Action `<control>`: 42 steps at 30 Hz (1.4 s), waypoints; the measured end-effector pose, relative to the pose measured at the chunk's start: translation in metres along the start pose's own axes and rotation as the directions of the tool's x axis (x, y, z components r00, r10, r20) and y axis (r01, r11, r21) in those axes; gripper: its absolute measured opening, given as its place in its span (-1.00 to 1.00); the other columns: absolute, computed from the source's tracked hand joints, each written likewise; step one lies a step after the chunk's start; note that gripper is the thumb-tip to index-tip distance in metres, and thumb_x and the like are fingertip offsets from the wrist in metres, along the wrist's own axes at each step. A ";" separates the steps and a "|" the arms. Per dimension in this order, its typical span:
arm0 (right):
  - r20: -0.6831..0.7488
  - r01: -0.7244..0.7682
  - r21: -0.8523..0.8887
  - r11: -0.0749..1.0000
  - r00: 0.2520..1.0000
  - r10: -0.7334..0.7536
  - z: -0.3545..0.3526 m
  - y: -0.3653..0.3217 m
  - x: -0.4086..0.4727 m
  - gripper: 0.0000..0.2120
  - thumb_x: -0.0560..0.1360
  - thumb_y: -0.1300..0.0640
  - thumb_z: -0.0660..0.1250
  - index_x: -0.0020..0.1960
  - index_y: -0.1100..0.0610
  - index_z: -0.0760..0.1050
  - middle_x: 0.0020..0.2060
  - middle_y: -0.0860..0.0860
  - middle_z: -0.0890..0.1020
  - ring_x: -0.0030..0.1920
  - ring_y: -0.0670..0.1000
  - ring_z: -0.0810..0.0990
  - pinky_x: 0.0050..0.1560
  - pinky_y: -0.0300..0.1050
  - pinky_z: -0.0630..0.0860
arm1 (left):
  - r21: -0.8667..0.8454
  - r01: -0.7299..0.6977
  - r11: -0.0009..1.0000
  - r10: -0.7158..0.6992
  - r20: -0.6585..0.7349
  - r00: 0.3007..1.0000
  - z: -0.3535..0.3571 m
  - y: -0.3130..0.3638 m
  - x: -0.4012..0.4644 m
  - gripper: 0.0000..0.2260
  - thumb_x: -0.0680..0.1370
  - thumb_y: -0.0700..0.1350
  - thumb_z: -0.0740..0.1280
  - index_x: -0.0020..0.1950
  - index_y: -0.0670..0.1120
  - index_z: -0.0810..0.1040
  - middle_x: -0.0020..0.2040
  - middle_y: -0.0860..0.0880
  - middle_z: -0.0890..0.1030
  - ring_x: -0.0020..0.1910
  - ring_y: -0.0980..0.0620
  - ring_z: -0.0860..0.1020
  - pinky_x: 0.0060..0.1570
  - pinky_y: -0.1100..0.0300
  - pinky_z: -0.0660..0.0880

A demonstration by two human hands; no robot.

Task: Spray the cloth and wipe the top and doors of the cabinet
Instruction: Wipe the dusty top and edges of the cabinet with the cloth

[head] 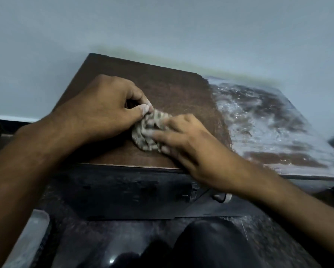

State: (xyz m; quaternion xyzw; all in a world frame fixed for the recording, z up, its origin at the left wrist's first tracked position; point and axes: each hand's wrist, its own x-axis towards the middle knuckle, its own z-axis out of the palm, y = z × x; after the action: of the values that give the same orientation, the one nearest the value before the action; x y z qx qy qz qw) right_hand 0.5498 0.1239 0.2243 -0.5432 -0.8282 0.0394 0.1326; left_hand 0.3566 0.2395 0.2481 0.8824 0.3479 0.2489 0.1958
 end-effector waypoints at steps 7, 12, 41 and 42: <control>0.034 -0.258 -0.044 0.965 0.965 0.259 -0.024 0.041 0.007 -0.57 0.66 0.02 0.14 0.52 -0.12 0.29 0.39 0.00 0.38 0.28 -0.09 0.25 0.23 -0.26 0.16 | 0.004 -0.042 0.999 0.041 0.033 0.999 0.012 0.015 0.004 -0.85 0.54 -0.05 0.38 0.05 0.10 0.70 -0.05 0.20 0.63 -0.13 0.31 0.53 -0.22 0.43 0.33; 0.013 -0.113 -0.042 0.993 0.993 0.113 -0.016 0.009 -0.062 -0.60 0.65 -0.04 0.11 0.48 -0.18 0.29 0.31 -0.06 0.41 0.22 -0.10 0.32 0.11 -0.28 0.27 | -0.008 -0.136 0.991 0.136 0.040 0.990 0.023 0.034 0.012 -0.84 0.55 -0.08 0.36 0.07 0.08 0.69 -0.04 0.21 0.61 -0.16 0.37 0.49 -0.22 0.47 0.30; -0.227 -0.575 -0.064 0.815 0.804 0.550 -0.042 0.063 -0.135 -0.62 0.64 0.03 0.17 0.45 -0.07 0.40 0.32 -0.03 0.48 0.24 0.02 0.38 0.24 -0.08 0.34 | -0.044 -0.370 0.928 0.372 0.114 0.921 0.076 0.110 0.022 -0.82 0.53 -0.06 0.36 0.10 0.00 0.66 -0.05 0.14 0.55 -0.06 0.23 0.49 -0.05 0.44 0.36; -0.222 -0.534 -0.056 0.843 0.830 0.511 -0.035 0.052 -0.129 -0.61 0.63 -0.02 0.13 0.44 -0.11 0.39 0.31 -0.06 0.47 0.23 -0.02 0.37 0.25 -0.06 0.37 | -0.025 -0.380 0.925 0.380 0.116 0.918 0.079 0.112 0.026 -0.81 0.53 -0.05 0.35 0.11 -0.02 0.65 -0.03 0.11 0.57 -0.03 0.17 0.49 0.01 0.31 0.41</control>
State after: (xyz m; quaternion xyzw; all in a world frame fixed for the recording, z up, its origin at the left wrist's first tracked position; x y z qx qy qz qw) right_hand 0.6539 0.0253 0.2245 -0.7570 -0.6312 -0.0281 0.1669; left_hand 0.4766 0.1680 0.2508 0.9462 0.1574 0.2298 0.1650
